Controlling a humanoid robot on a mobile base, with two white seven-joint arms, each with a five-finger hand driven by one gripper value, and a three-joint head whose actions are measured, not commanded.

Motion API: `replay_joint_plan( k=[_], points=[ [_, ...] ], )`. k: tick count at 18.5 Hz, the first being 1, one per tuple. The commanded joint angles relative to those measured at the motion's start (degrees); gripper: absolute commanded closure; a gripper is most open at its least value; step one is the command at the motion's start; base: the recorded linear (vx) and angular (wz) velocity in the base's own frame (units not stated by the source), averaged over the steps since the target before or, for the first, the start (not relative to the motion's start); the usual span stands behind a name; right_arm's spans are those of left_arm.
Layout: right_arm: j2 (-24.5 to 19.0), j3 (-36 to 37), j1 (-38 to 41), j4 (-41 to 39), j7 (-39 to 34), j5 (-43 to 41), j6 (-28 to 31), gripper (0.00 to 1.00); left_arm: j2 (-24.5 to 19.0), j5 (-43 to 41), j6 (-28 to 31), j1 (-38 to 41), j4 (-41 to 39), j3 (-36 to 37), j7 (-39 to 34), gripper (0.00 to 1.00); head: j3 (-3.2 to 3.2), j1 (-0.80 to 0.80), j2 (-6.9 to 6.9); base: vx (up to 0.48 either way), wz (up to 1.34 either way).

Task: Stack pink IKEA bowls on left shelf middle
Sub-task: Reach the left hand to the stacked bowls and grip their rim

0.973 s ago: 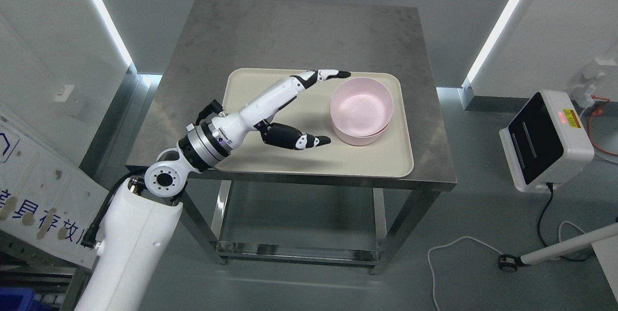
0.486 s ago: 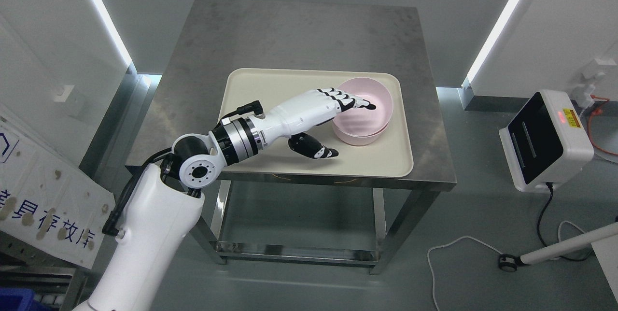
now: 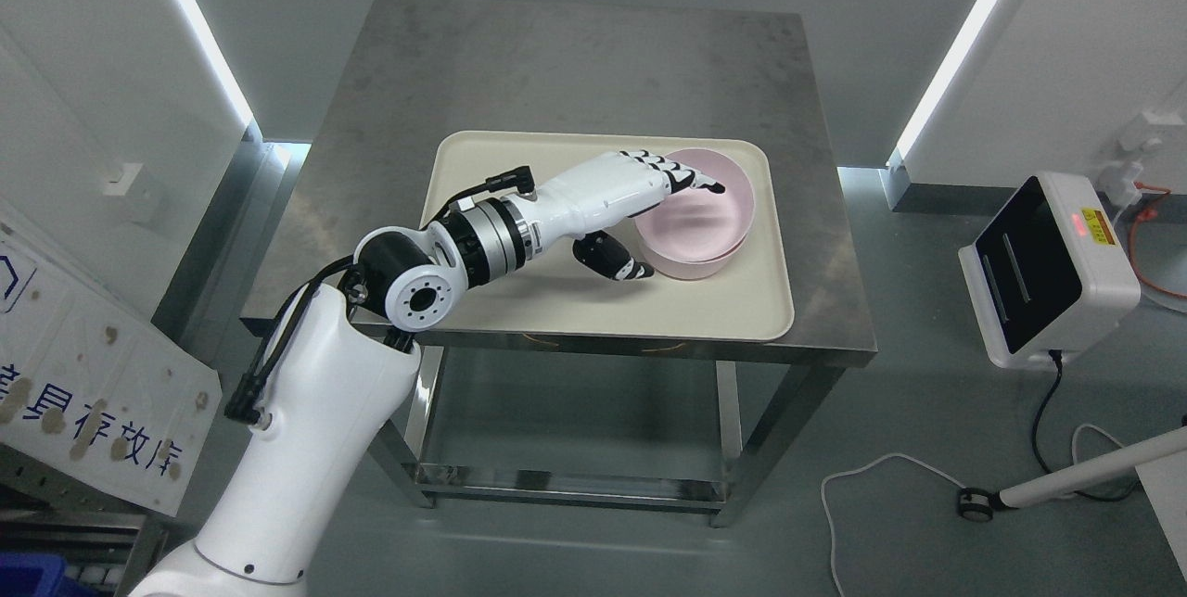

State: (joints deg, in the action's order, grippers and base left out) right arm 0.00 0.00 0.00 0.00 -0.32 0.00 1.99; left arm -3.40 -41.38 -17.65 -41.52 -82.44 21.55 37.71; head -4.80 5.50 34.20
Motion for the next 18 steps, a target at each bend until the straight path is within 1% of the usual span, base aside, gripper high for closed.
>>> replay_joint_plan(
  k=[1,3,5,11,14,18],
  points=[
    [1.0,0.7,1.67,-1.93,-0.04,0.0,0.03,0.0,1.38,-1.25,0.51,-0.94,1.49,4.2,1.4,0.24,0.0,0.0,0.0,0.0,0.0],
    [1.0,0.62,1.67,-1.93,-0.04,0.0,-0.05,0.0,2.4,-1.51,0.68,-1.02,1.58,5.25,1.4,0.24,0.0,0.0,0.0,0.0,0.0],
    [1.0,0.62,1.67,-1.93,-0.04,0.0,-0.05,0.0,2.4,-3.09,1.47,-1.02,2.01,5.35,1.4,0.24,0.0,0.0,0.0,0.0,0.0],
    [1.0,0.62,1.67,-1.93,-0.04,0.0,0.03,0.0,2.4,-3.27,2.26,-2.43,7.02,4.21,1.4,0.34,0.0,0.0,0.0,0.0,0.0],
    [1.0,0.7,1.67,-1.93,-0.04,0.0,0.03,0.0,2.4,-3.19,2.26,-2.61,7.29,4.12,1.31,0.39,0.0,0.0,0.0,0.0,0.0],
    [1.0,0.7,1.67,-1.93,-0.04,0.0,0.03,0.0,2.4,-3.01,2.26,-2.61,7.29,2.36,1.31,0.49,0.0,0.0,0.0,0.0,0.0]
  ],
)
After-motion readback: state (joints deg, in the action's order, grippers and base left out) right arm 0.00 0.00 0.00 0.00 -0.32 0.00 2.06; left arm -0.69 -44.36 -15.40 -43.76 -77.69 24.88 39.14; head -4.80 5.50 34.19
